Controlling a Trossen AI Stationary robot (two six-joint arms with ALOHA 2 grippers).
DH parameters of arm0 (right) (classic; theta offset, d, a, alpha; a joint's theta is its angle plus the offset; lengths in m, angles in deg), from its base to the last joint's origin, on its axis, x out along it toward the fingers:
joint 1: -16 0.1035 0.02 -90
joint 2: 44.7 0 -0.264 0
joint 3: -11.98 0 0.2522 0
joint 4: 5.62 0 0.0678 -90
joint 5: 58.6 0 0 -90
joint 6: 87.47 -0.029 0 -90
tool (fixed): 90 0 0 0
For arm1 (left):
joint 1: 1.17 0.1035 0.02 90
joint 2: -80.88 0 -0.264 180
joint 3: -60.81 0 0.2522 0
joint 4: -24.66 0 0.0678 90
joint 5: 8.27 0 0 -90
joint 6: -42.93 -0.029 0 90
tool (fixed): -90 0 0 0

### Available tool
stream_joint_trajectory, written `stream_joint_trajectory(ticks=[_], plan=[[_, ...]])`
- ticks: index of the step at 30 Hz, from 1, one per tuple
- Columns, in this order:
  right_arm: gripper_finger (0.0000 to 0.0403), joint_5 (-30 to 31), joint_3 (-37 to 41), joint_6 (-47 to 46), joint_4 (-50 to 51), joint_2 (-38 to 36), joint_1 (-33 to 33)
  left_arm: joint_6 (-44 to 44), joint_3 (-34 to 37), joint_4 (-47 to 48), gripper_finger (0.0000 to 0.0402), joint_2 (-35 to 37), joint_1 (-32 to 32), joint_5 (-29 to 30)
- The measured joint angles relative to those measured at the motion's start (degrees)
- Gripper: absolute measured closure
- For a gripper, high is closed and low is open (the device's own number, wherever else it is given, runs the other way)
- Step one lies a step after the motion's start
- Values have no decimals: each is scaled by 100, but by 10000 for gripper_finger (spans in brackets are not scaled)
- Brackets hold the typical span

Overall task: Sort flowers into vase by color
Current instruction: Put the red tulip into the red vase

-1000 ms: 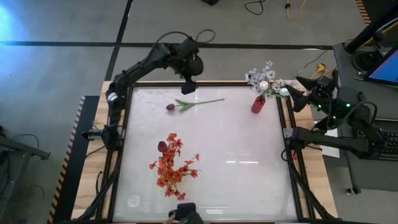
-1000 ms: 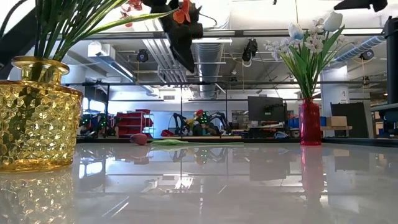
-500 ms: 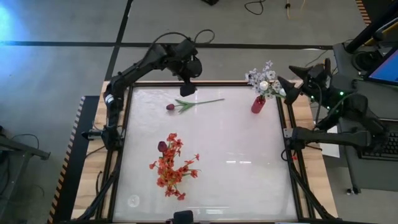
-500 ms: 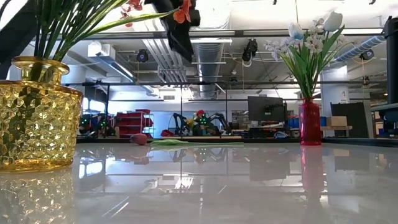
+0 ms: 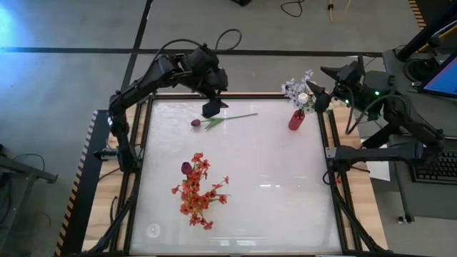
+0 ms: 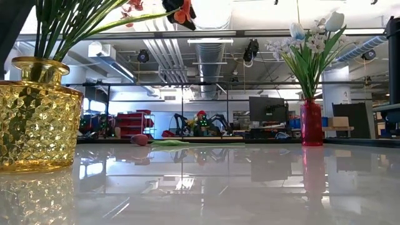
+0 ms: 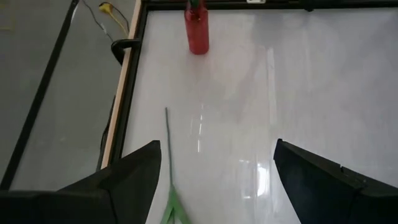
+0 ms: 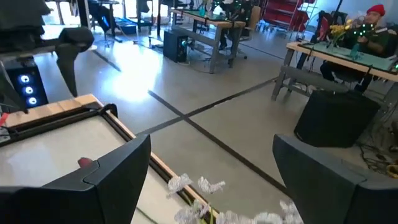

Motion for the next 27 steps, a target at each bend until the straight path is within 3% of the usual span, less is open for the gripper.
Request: stream_joint_trajectory(ticks=[9,16,27], plan=[[74,-170,-453,454,13,495,0,233,1029,-465,106,621,-8,12],[74,-206,-728,639,117,956,0,783,2218,-1342,106,1623,-8,316],[74,-191,-1151,754,126,1678,330,1506,3944,-2556,106,3177,-10,323]])
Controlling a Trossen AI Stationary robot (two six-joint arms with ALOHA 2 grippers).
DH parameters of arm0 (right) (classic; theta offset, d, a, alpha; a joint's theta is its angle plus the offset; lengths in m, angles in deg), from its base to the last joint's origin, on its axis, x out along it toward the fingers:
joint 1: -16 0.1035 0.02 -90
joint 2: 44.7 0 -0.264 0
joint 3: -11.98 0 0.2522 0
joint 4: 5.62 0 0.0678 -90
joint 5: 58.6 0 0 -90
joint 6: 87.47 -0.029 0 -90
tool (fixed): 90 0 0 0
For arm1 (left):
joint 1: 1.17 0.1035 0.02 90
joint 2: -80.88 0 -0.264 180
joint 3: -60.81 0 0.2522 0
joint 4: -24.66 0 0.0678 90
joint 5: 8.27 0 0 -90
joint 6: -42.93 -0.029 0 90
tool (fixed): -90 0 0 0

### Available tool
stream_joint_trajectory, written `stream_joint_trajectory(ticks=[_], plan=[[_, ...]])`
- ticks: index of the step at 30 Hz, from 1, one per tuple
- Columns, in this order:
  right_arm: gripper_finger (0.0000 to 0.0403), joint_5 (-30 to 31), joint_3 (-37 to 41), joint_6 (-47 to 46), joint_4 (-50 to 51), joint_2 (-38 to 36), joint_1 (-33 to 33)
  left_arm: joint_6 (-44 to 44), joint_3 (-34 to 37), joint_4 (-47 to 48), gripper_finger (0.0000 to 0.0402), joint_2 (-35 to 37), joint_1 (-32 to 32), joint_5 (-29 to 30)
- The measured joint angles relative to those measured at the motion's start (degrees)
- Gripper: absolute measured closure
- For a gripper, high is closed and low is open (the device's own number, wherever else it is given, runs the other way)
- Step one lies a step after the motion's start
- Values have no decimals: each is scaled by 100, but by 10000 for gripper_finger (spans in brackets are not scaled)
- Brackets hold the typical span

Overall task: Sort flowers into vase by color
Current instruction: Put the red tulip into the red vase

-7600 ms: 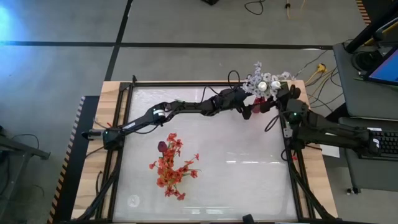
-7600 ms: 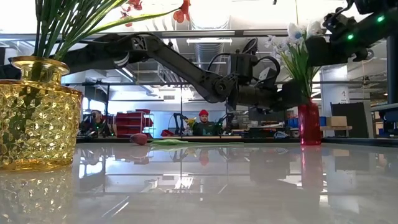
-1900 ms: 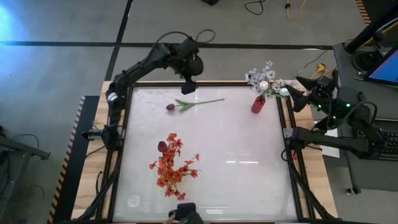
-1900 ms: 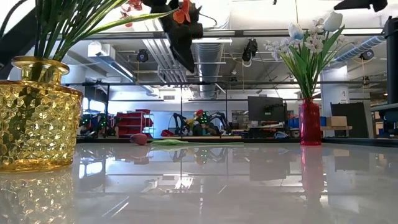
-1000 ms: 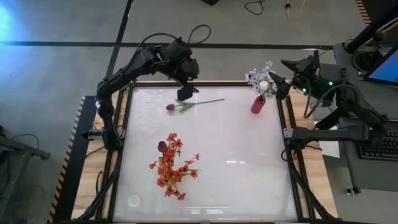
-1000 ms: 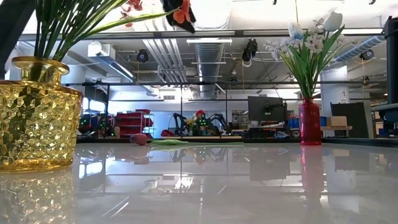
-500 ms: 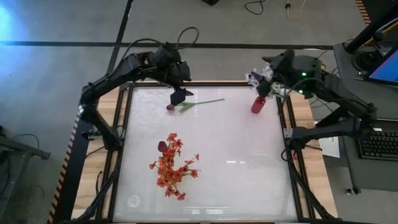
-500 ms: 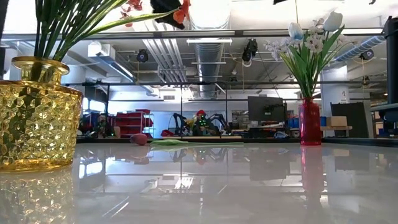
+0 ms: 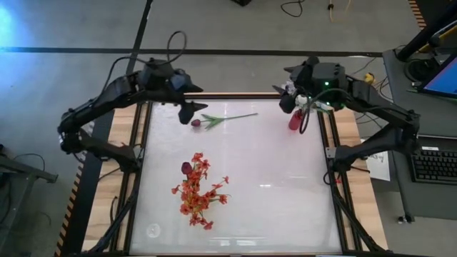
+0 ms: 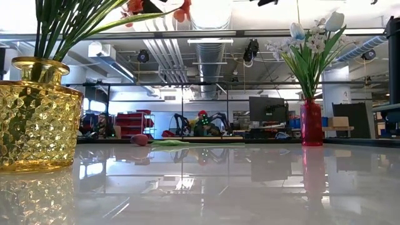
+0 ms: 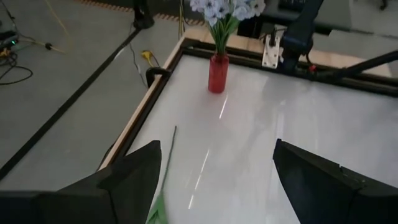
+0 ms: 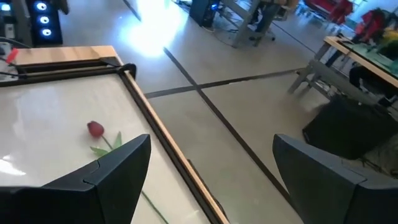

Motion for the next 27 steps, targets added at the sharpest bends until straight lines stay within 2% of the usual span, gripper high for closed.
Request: stream_joint_trajectory(ticks=[8,14,27], plan=[[74,73,-279,1,3,438,352,179,377,-176,106,531,0,2],[74,536,-413,87,14,671,631,209,381,-178,106,579,0,4],[74,491,-860,292,299,1613,950,202,387,-178,106,525,0,4]])
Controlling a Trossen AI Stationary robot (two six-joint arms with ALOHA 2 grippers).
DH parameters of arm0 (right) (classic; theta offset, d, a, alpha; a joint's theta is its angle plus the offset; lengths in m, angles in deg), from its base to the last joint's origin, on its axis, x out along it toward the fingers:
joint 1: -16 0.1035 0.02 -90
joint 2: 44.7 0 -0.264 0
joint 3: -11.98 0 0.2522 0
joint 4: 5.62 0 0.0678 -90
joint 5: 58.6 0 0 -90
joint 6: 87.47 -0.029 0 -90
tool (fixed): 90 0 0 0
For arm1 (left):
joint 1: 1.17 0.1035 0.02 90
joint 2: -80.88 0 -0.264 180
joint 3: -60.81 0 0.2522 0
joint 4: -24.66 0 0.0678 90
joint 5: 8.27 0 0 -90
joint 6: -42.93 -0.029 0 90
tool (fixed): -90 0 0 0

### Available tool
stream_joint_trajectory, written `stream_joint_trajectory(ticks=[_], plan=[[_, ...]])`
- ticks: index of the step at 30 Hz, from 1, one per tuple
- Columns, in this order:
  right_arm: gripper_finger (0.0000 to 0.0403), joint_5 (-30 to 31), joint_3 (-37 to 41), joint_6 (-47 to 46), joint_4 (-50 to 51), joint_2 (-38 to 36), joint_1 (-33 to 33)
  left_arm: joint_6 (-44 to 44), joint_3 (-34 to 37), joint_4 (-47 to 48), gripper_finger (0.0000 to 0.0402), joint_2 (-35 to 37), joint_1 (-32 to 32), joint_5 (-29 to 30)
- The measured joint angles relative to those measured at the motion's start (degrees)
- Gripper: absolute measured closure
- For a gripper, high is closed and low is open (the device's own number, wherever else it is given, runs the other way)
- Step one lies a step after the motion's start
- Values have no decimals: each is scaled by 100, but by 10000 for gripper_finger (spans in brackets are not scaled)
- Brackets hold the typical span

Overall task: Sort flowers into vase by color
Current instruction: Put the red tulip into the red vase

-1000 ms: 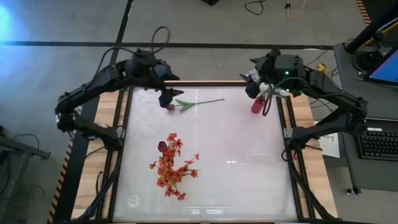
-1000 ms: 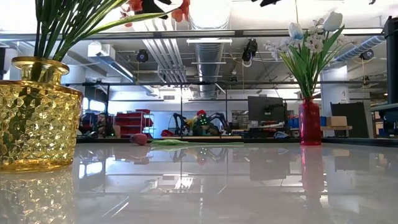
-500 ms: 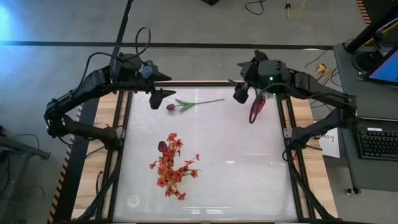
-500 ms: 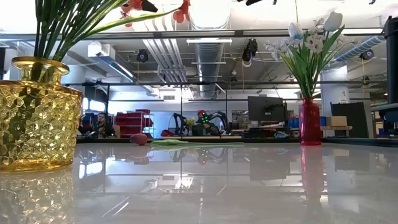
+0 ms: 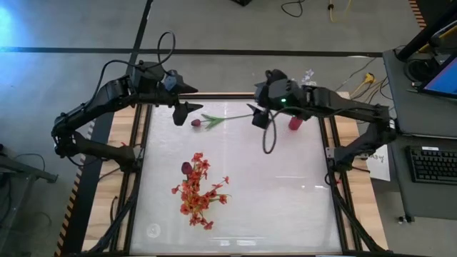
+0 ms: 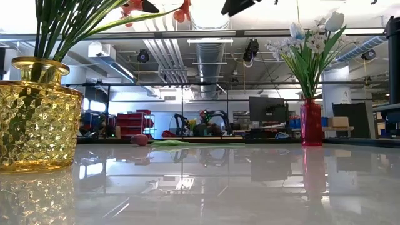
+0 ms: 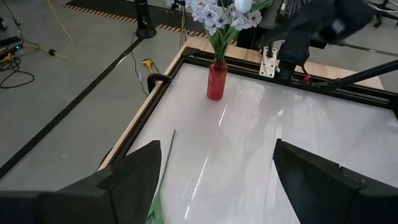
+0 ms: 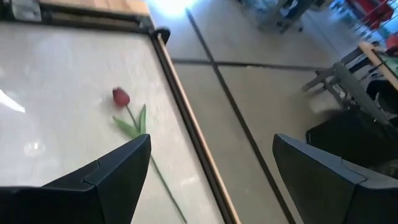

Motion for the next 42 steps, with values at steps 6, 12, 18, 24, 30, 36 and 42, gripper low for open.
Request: stream_joint_trajectory(ticks=[6,12,18,24,30,36,42], plan=[[74,-20,-279,39,234,581,-1,3,2,0,106,0,0,0],[74,-41,-366,333,242,1083,-4,3,26,3,106,0,0,0],[74,-49,-366,630,196,1597,-8,3,28,4,106,0,0,-2],[74,-659,-366,787,33,1983,-55,3,28,4,106,0,1,-2],[74,-1465,-350,1088,-334,2301,-215,3,28,28,106,0,0,-4],[74,-1691,-309,1209,-658,2604,-428,-35,31,176,106,0,2,-3],[74,-1689,-289,1239,-794,2900,-575,-35,32,193,106,0,1,-10]])
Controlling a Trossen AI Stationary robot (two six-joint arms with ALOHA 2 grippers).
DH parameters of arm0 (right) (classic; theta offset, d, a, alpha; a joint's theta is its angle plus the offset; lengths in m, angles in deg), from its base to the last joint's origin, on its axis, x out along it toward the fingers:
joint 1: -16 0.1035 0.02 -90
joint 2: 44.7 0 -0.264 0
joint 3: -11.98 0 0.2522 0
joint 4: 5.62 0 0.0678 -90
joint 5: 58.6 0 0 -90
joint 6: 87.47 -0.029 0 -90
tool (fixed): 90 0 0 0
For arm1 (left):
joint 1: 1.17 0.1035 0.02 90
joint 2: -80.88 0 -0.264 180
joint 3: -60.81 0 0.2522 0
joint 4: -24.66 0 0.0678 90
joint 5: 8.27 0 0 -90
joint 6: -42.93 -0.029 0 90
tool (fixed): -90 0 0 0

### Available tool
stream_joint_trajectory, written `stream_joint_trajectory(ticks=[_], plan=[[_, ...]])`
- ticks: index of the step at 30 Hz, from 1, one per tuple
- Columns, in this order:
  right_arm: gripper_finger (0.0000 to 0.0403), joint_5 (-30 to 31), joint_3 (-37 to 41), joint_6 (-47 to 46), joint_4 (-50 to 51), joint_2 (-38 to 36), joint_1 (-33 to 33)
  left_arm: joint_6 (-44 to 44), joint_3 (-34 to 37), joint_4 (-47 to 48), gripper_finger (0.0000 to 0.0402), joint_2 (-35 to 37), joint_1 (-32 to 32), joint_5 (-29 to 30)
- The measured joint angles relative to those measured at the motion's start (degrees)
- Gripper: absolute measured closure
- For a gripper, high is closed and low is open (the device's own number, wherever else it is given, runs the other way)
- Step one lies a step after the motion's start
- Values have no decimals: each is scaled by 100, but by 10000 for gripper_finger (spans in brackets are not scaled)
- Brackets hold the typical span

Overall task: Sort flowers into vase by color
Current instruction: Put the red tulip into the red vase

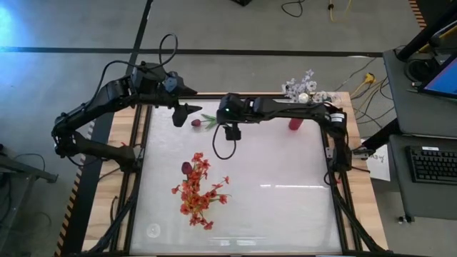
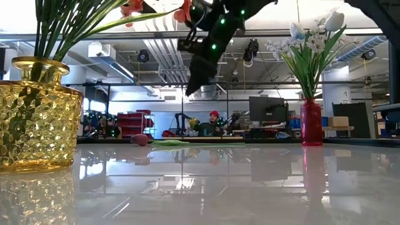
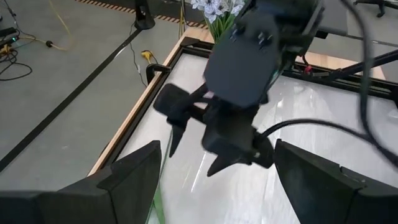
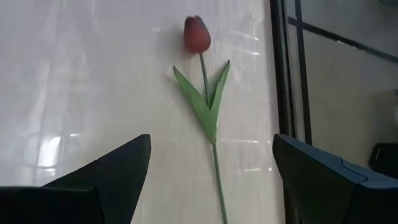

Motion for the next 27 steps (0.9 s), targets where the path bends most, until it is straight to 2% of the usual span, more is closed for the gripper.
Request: stream_joint_trajectory(ticks=[6,14,20,27], plan=[[74,21,2,9,-177,329,-47,0,59,-18,106,0,-1,-1],[74,645,4,-152,-191,512,-8,0,140,-52,106,0,1,-1],[74,590,4,-253,-357,528,-8,0,145,-113,106,2,-1,-1],[74,143,30,-252,-659,533,-34,0,145,-112,106,2,1,-1]])
